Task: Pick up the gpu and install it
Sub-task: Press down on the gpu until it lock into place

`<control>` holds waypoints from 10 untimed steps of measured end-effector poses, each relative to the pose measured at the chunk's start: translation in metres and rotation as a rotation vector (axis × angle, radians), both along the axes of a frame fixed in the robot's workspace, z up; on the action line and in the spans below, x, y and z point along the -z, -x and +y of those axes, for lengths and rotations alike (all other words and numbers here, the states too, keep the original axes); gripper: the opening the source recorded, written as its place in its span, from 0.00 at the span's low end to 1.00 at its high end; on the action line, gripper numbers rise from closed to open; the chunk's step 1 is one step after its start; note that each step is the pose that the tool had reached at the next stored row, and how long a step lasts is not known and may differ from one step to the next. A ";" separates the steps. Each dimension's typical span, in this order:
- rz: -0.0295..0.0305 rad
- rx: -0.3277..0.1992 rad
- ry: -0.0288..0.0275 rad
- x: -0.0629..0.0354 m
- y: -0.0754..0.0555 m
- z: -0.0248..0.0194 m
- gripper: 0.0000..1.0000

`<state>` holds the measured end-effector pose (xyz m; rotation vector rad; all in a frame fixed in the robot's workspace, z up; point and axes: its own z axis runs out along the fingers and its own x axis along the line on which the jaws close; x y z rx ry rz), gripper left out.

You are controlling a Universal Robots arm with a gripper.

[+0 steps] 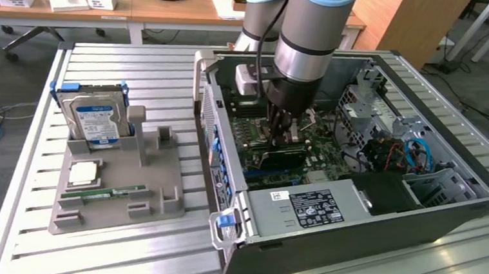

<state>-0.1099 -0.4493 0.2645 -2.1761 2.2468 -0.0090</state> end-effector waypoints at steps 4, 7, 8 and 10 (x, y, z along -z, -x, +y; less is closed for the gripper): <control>0.0000 0.000 0.0001 0.0007 0.001 0.0000 0.11; -0.0004 0.000 -0.0009 0.0018 0.001 0.0001 0.11; -0.0002 0.000 -0.0006 0.0018 0.001 0.0001 0.11; 0.0001 0.000 0.0001 0.0018 0.001 0.0000 0.11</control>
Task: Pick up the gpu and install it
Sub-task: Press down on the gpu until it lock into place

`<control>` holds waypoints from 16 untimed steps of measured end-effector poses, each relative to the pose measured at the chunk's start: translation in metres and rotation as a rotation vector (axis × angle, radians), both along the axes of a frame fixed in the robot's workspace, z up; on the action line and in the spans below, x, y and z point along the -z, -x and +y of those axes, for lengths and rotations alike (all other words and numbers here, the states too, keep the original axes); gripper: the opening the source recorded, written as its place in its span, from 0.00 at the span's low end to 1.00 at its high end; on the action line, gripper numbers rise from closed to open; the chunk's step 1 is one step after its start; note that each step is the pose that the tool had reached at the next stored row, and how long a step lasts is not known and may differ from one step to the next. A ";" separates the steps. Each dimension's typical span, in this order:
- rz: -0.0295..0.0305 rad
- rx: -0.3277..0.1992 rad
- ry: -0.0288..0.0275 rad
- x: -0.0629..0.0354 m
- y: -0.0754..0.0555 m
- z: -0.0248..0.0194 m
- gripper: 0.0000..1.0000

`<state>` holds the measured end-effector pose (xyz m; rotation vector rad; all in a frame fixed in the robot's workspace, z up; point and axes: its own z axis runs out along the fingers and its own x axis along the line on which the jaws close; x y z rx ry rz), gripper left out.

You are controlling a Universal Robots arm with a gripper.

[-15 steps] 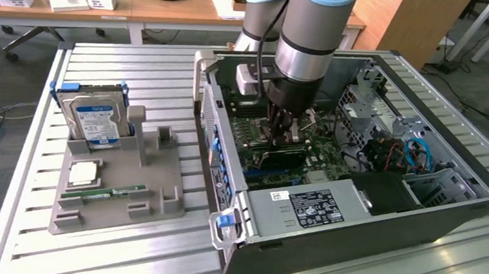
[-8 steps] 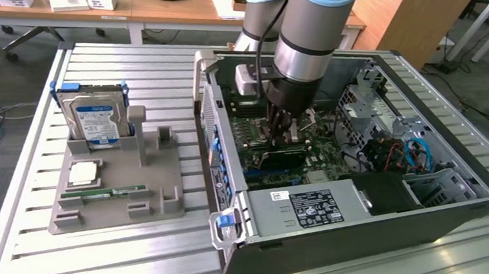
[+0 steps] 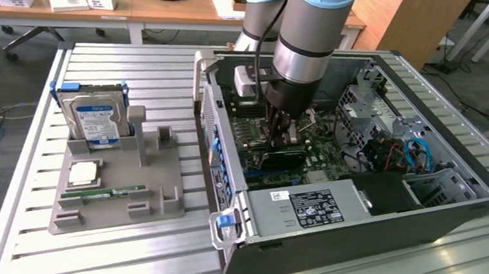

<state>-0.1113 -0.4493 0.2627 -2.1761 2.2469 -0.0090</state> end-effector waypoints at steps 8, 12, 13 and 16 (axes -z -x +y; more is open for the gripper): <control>0.0000 0.000 -0.0002 0.0010 0.001 0.0000 0.11; -0.0008 0.000 -0.0018 -0.0004 0.001 0.0002 0.11; -0.0010 0.000 -0.0019 -0.0025 0.001 0.0002 0.11; -0.0002 0.000 -0.0004 -0.0104 0.001 0.0001 0.11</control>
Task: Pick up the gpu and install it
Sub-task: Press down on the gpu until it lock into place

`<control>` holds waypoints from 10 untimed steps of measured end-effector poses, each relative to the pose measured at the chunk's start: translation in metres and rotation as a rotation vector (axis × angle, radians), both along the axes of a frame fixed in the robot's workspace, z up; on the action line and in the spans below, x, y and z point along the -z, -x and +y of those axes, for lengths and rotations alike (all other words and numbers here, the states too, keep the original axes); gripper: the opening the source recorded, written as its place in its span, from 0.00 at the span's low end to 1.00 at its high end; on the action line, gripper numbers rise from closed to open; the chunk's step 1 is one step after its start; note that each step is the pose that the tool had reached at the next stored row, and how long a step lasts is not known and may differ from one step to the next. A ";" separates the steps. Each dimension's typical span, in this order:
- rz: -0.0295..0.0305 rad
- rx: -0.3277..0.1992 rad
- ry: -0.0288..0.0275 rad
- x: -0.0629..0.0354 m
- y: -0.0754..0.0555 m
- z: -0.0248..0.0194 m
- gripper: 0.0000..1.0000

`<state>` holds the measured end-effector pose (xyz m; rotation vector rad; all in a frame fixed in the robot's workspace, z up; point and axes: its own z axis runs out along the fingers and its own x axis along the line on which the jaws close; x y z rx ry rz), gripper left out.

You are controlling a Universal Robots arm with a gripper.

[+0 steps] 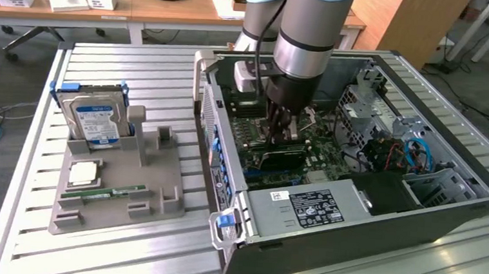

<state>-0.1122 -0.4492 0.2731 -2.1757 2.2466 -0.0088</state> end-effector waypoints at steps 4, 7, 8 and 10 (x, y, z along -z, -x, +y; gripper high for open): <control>0.0001 0.000 0.0002 -0.0078 0.000 0.0000 0.11; 0.0001 0.000 0.0002 -0.0137 0.000 0.0000 0.11; 0.0001 0.000 0.0002 -0.0157 0.000 0.0000 0.11; 0.0002 0.000 0.0003 -0.0194 0.000 0.0000 0.11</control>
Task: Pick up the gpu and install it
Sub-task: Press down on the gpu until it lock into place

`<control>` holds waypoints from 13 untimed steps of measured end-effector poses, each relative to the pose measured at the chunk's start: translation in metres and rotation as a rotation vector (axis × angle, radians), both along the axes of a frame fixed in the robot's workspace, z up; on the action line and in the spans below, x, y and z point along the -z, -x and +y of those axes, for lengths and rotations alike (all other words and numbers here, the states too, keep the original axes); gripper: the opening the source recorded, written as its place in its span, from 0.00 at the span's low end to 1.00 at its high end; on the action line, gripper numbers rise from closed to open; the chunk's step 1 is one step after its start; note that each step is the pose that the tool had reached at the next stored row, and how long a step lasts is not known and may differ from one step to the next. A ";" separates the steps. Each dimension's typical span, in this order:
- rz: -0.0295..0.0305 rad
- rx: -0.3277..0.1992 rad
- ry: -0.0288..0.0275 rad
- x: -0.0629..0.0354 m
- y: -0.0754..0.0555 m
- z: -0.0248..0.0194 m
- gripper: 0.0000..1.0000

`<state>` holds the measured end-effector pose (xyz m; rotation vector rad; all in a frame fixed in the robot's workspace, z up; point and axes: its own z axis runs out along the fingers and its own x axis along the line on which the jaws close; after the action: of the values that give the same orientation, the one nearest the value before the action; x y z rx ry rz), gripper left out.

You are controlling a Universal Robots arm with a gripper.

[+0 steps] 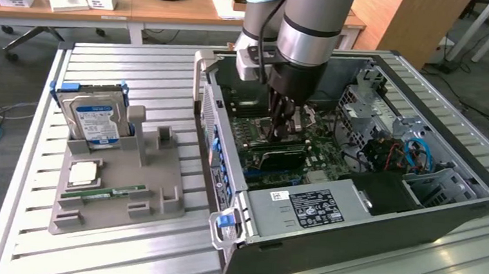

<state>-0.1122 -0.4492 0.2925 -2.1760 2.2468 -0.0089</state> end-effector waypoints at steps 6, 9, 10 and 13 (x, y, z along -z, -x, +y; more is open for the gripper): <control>-0.0002 0.000 -0.0003 -0.0035 0.000 0.0000 0.11; 0.0000 0.000 -0.0001 -0.0036 0.000 0.0000 0.11; -0.0001 0.000 -0.0001 -0.0036 0.000 0.0000 0.11; 0.0000 0.000 -0.0001 -0.0036 0.000 0.0000 0.11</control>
<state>-0.1122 -0.4492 0.2961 -2.1759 2.2468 -0.0089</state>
